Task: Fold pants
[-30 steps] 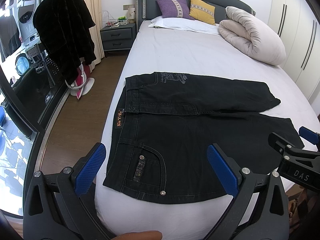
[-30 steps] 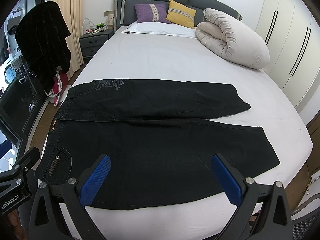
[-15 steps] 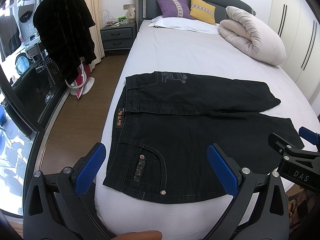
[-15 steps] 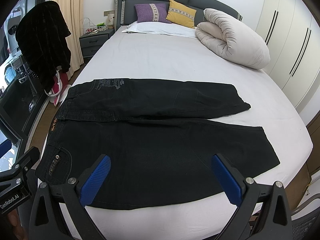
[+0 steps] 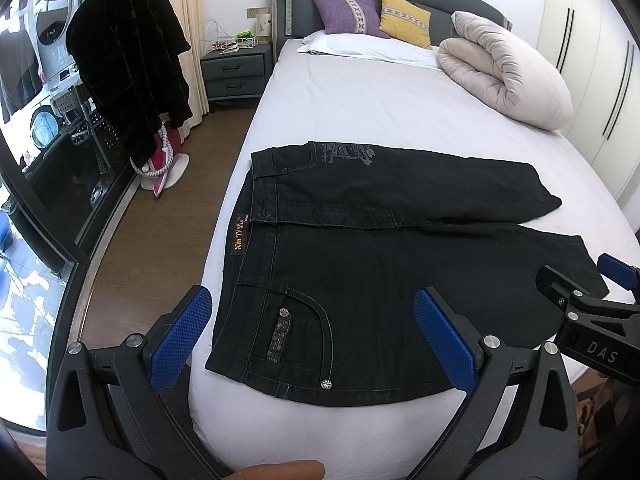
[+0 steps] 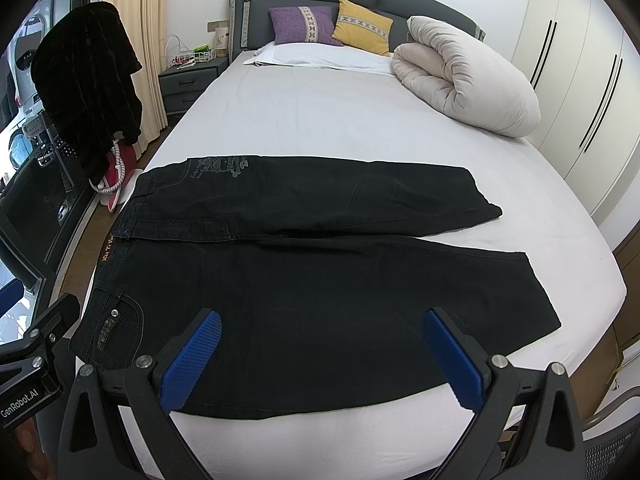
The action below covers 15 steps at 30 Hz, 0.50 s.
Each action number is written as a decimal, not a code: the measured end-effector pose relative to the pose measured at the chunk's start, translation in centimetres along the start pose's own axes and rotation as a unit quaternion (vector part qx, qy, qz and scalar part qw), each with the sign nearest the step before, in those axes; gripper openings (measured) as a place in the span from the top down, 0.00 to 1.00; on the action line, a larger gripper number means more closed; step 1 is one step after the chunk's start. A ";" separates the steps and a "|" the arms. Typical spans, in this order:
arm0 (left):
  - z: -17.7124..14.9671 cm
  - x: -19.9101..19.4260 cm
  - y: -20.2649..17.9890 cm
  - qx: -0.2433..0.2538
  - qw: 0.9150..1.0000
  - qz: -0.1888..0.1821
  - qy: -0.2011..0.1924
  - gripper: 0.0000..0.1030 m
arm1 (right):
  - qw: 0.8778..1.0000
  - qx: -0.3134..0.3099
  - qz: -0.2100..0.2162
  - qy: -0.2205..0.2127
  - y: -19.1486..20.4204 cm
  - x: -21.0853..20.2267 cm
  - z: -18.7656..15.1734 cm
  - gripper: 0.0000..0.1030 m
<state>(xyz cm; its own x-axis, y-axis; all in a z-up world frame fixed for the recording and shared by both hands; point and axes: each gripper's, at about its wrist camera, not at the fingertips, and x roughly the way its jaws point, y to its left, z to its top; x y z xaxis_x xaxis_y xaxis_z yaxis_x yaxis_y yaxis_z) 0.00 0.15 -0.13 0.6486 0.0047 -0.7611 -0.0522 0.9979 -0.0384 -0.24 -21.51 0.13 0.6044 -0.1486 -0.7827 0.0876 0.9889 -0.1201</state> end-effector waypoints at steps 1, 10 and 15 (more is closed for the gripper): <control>0.0 0.0 0.0 0.000 1.000 0.000 0.000 0.00 | 1.000 0.000 0.000 0.000 0.0 0.0 0.0 0.00; 0.0 0.0 0.0 0.000 1.000 0.000 0.000 0.00 | 1.000 0.000 0.000 0.000 0.2 0.1 -0.2 0.00; -0.2 -0.1 0.1 0.001 1.000 0.000 0.000 0.00 | 1.000 0.000 0.000 0.000 0.1 0.1 -0.1 0.00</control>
<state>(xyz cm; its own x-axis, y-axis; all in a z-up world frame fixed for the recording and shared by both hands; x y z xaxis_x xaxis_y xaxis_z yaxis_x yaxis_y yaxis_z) -0.17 0.22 -0.21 0.6490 0.0054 -0.7608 -0.0519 0.9980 -0.0371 -0.28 -21.39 0.00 0.6037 -0.1479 -0.7834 0.0868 0.9890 -0.1199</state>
